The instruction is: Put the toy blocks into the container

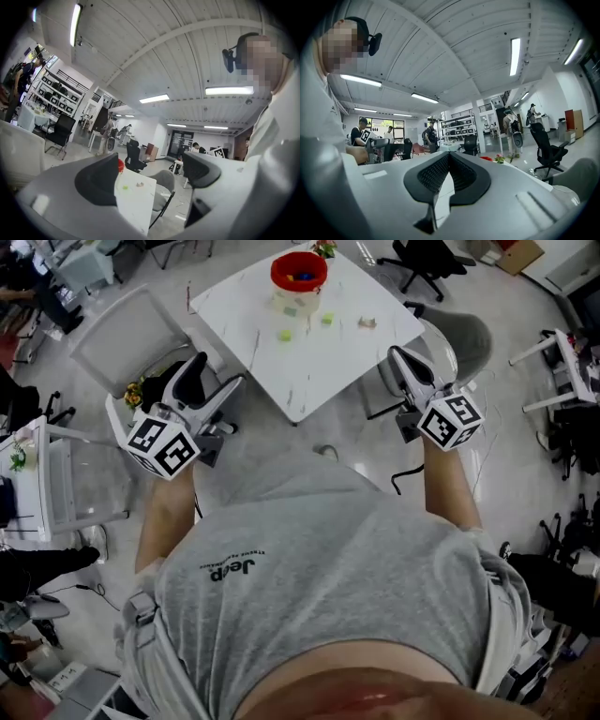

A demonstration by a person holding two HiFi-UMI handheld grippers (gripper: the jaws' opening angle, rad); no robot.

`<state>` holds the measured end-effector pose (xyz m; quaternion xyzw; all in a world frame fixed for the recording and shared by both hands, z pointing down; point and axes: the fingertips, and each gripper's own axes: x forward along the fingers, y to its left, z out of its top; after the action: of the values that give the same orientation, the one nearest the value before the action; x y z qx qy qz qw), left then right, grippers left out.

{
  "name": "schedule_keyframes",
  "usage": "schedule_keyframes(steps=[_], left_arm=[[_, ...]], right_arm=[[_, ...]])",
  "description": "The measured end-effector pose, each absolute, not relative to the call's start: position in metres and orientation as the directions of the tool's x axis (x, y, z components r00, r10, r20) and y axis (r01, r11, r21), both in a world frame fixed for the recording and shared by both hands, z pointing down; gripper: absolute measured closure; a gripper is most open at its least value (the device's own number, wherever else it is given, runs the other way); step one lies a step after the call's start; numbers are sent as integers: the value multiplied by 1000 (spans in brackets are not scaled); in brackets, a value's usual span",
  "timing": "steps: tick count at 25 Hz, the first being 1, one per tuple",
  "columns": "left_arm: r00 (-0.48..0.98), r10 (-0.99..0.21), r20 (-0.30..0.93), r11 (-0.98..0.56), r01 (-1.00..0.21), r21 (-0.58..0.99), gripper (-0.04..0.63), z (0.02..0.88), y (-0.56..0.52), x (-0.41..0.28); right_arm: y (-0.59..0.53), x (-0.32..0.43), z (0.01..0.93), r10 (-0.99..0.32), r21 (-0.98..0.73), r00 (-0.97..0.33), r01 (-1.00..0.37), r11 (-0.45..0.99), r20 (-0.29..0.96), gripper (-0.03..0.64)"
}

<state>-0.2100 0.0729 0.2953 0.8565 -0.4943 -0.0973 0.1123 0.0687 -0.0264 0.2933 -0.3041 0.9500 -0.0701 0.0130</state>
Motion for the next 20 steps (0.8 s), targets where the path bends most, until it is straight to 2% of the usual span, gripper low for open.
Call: schedule_keyframes(steps=[11, 20], left_arm=[[393, -919, -27, -385, -882, 273, 137, 302, -75, -131], [423, -904, 54, -396, -880, 260, 137, 339, -131, -135]], right_arm=[[-201, 120, 296, -452, -158, -892, -449, 879, 20, 614], [-264, 109, 316, -447, -193, -895, -441, 876, 17, 614]])
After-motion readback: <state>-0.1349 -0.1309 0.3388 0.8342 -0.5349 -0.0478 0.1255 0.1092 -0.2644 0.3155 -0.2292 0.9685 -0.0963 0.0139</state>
